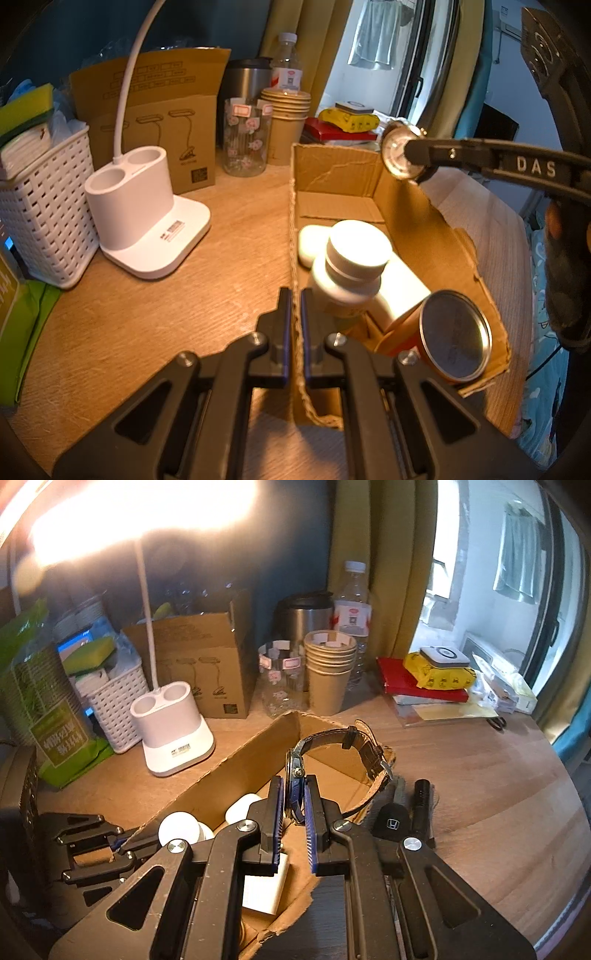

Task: Organize rigid objects
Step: 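Lift the watch and carry it over the box with the right gripper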

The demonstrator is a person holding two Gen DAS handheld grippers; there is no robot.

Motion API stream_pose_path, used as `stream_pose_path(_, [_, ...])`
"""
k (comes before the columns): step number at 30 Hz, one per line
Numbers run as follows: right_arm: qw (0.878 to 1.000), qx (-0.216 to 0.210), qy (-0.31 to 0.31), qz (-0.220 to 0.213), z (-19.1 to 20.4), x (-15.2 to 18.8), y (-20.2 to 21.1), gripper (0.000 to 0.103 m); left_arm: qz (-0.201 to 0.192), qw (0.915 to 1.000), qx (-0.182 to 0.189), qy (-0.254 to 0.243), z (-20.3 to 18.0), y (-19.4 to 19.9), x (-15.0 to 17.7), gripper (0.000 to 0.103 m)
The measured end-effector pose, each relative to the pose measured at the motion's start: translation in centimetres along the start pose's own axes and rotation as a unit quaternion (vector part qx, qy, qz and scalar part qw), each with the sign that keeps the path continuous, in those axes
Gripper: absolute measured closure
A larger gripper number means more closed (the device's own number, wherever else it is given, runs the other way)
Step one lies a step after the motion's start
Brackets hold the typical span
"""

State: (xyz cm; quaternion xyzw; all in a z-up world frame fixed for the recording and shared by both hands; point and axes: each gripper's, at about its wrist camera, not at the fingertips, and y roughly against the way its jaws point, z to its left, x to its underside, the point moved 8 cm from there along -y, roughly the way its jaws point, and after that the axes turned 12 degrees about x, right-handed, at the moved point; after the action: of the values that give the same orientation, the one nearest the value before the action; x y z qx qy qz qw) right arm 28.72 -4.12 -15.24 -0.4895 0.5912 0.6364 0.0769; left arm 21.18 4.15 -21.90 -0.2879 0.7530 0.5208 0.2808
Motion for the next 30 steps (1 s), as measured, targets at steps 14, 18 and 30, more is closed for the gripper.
stream_pose_path(14, [0.999,-0.012,0.016,0.03,1.3,1.7,-2.0,0.092,0.0,1.0,0.0,0.0,0.0,0.0,0.0,0.099])
stream_pose_path(18, [0.999,-0.012,0.019,0.045,1.4,2.4,-2.8,0.092,0.0,1.0,0.0,0.0,0.0,0.0,0.0,0.099])
stream_pose_path(30, [0.996,0.018,0.047,0.071,1.5,3.8,-4.5,0.092,0.0,1.0,0.0,-0.001,-0.1,0.1,0.0,0.099])
